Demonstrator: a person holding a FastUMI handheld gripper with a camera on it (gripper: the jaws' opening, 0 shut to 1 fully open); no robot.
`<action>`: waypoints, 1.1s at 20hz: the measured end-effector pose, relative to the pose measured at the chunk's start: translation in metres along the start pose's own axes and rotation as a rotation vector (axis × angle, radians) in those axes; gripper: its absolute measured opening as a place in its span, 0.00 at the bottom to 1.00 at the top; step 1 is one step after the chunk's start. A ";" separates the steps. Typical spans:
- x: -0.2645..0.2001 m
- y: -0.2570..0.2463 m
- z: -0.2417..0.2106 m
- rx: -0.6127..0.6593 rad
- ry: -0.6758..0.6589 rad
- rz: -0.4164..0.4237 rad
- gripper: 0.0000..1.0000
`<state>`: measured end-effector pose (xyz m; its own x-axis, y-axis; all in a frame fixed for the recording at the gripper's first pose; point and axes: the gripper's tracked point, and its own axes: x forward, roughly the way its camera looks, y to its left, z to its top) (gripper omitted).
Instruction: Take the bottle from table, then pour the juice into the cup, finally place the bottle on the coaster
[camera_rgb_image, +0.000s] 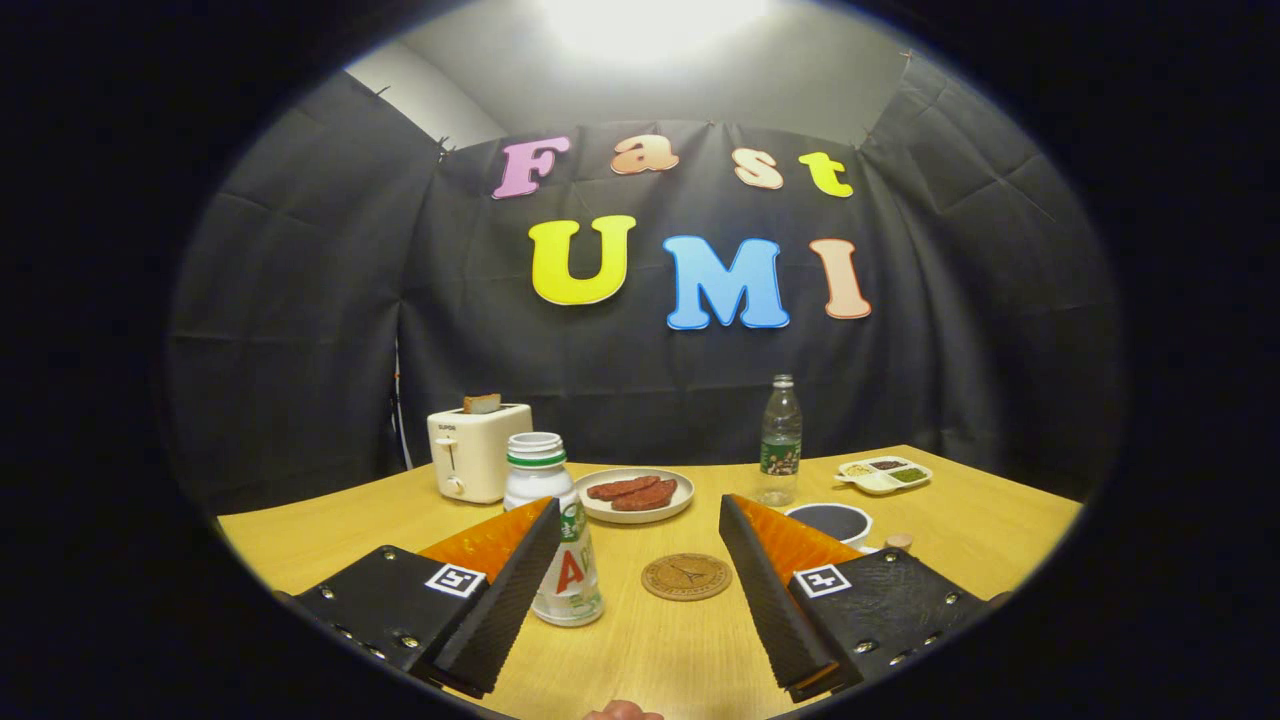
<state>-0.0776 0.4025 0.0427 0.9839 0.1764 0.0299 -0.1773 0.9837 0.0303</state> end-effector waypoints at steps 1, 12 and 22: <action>0.003 0.007 0.000 0.002 -0.006 0.011 0.96; 0.059 0.059 -0.047 -0.042 0.080 0.063 0.97; 0.076 0.056 -0.062 -0.022 0.111 0.039 0.73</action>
<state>-0.0111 0.4736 -0.0148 0.9729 0.2166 -0.0805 -0.2165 0.9762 0.0097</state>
